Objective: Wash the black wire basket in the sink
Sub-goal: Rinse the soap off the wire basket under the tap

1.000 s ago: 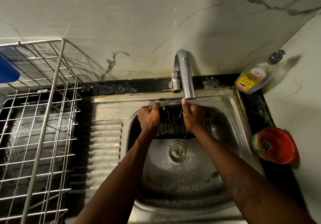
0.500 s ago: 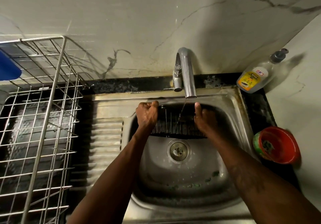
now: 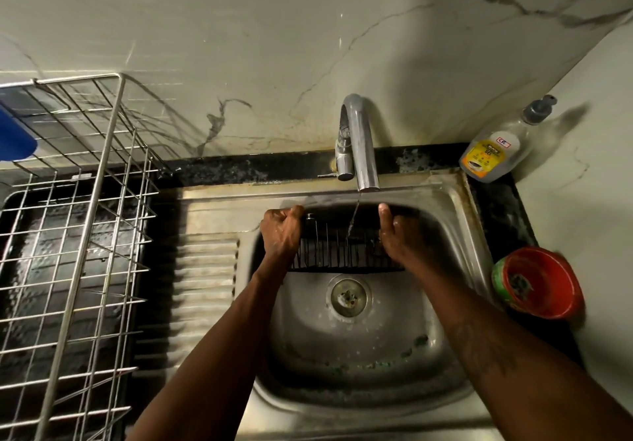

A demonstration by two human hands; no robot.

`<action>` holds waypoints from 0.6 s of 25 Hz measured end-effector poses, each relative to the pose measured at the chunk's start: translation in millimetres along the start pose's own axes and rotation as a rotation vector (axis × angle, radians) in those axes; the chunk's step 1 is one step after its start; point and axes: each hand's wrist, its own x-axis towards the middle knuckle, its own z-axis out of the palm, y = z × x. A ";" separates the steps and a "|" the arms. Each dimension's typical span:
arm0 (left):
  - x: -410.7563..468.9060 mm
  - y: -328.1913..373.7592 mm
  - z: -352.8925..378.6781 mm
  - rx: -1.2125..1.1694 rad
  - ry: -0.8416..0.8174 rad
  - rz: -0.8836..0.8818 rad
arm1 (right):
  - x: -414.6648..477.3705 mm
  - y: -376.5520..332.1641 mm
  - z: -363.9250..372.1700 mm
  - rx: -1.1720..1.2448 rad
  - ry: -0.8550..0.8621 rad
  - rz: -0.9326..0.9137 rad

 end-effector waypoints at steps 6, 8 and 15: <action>-0.8 -2.1 -3.4 0.125 -0.157 0.183 | 0.0 -26.2 -7.7 -0.314 0.109 -0.042; -0.6 -12.1 -2.7 0.472 -0.183 0.384 | -7.2 -38.1 -13.5 -0.401 0.122 -0.053; -46.6 18.4 59.0 0.421 -0.117 0.237 | -20.2 -88.8 -33.0 -0.441 0.085 -0.199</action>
